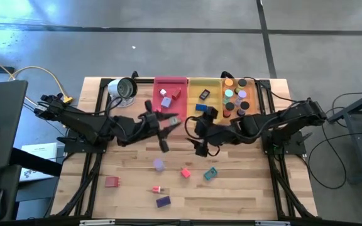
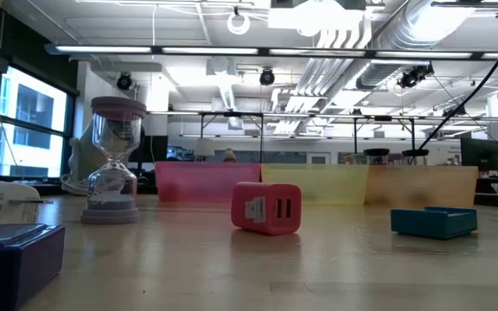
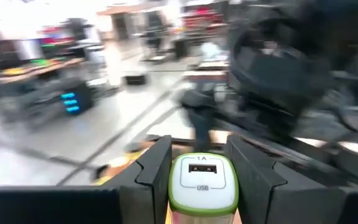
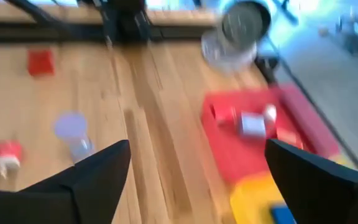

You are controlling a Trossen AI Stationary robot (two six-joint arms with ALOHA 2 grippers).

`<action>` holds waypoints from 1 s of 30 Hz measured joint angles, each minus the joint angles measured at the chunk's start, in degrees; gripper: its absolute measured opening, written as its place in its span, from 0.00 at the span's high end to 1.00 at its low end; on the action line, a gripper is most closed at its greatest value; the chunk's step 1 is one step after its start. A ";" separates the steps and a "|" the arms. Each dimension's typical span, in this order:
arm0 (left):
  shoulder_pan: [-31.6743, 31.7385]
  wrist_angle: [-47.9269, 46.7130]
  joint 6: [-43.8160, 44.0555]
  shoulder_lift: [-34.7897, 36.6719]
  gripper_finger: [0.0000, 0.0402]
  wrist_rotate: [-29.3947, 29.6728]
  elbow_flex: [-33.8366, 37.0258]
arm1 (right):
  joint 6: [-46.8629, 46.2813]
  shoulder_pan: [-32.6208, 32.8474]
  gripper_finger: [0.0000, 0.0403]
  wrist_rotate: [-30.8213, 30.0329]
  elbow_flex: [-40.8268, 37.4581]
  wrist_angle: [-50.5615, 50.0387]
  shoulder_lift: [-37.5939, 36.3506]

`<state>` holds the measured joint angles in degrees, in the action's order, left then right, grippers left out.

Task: Pick & Place Office items
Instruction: Put the green charger adapter into the red bin

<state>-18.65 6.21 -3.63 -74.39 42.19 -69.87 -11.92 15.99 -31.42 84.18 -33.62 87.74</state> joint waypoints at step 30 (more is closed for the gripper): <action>44.65 -36.75 25.56 -13.49 0.70 -48.58 -0.28 | -11.96 -7.29 0.08 4.11 -3.76 -9.37 0.07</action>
<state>25.99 -30.54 21.93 -87.88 -6.39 -70.15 -23.87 8.70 -27.30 80.42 -42.99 87.81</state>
